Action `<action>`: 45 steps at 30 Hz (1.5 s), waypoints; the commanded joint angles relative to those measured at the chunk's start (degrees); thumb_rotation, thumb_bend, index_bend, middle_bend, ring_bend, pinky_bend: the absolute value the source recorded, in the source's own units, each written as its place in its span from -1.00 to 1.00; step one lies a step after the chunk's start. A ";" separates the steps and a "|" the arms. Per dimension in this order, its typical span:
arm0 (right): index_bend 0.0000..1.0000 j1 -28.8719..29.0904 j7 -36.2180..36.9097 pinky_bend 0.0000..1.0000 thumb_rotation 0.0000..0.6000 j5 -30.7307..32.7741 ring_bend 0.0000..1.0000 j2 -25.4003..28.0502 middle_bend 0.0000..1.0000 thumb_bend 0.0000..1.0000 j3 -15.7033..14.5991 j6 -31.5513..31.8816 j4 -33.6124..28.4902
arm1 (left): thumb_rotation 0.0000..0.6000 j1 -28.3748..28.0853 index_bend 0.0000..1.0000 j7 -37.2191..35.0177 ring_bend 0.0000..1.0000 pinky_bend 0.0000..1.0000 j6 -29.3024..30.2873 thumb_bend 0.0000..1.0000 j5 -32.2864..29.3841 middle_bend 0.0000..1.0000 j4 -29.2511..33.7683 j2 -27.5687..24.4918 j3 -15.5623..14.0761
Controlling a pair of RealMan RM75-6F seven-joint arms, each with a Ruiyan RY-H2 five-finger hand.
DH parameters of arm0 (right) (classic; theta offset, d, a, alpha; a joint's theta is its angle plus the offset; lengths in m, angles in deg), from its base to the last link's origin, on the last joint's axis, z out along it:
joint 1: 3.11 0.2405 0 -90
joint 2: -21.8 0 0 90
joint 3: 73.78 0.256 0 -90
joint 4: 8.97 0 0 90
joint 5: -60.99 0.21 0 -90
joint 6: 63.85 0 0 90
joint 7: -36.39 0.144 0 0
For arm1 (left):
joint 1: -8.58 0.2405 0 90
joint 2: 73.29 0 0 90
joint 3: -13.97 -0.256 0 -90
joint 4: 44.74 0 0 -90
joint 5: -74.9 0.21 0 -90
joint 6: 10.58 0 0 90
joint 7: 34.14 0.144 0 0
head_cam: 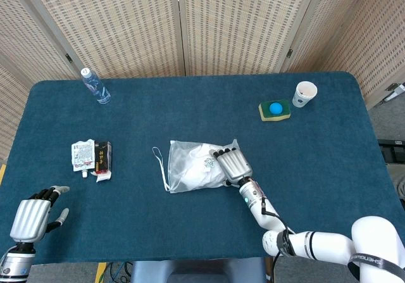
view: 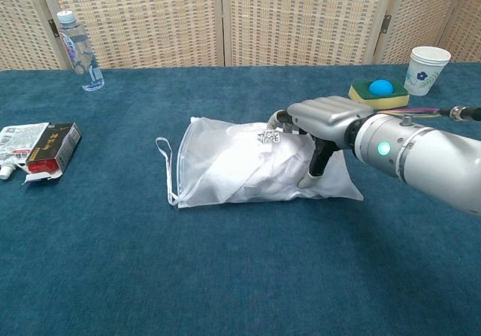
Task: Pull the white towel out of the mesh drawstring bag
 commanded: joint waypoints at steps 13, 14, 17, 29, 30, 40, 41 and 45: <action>0.25 -2.58 10.36 0.33 1.00 -14.01 0.34 -2.02 0.49 -0.28 -2.47 7.42 5.87 | 1.00 -0.71 -0.34 1.11 -0.18 0.20 -0.15 -0.35 0.75 -0.23 0.73 -0.49 0.32; 0.25 -2.95 11.35 0.33 1.00 -15.17 0.34 -1.62 0.49 -0.17 -2.45 8.23 5.89 | 1.00 -0.94 -0.34 1.20 -0.18 0.21 -0.25 -0.35 0.84 -0.22 0.94 -0.64 0.48; 0.25 -4.01 13.77 0.33 1.00 -18.28 0.34 -0.16 0.49 -0.07 -2.49 10.55 5.47 | 1.00 -1.66 -0.34 1.56 -0.18 0.24 -0.29 -0.35 1.24 -0.22 1.66 -1.02 1.07; 0.26 -9.72 22.09 0.33 1.00 -33.89 0.34 8.95 0.48 -0.07 -4.57 23.68 2.17 | 1.00 -6.35 -0.54 1.87 0.03 0.43 1.15 -0.35 5.34 0.11 3.46 0.86 4.64; 0.26 -10.15 22.68 0.33 1.00 -35.03 0.34 9.34 0.48 -0.07 -4.78 24.73 2.24 | 1.00 -6.90 -0.54 2.02 0.05 0.44 0.93 -0.35 5.57 0.14 3.82 1.02 4.95; 0.26 -12.77 27.98 0.33 1.00 -42.76 0.34 9.79 0.48 -0.05 -5.00 32.01 4.02 | 1.00 -13.20 -0.53 2.66 0.31 0.73 -0.74 -0.38 5.99 0.51 7.80 3.71 10.14; 0.25 -12.78 28.24 0.33 1.00 -43.26 0.34 9.60 0.48 -0.05 -4.84 32.27 4.04 | 1.00 -13.86 -0.52 2.65 0.34 0.76 -1.30 -0.42 5.57 0.56 8.68 3.88 10.62; 0.26 -12.60 28.86 0.33 1.00 -44.48 0.34 8.67 0.48 -0.05 -4.18 32.74 4.11 | 1.00 -15.73 -0.49 3.28 0.45 0.85 -2.27 -0.60 5.36 0.70 11.10 4.21 11.82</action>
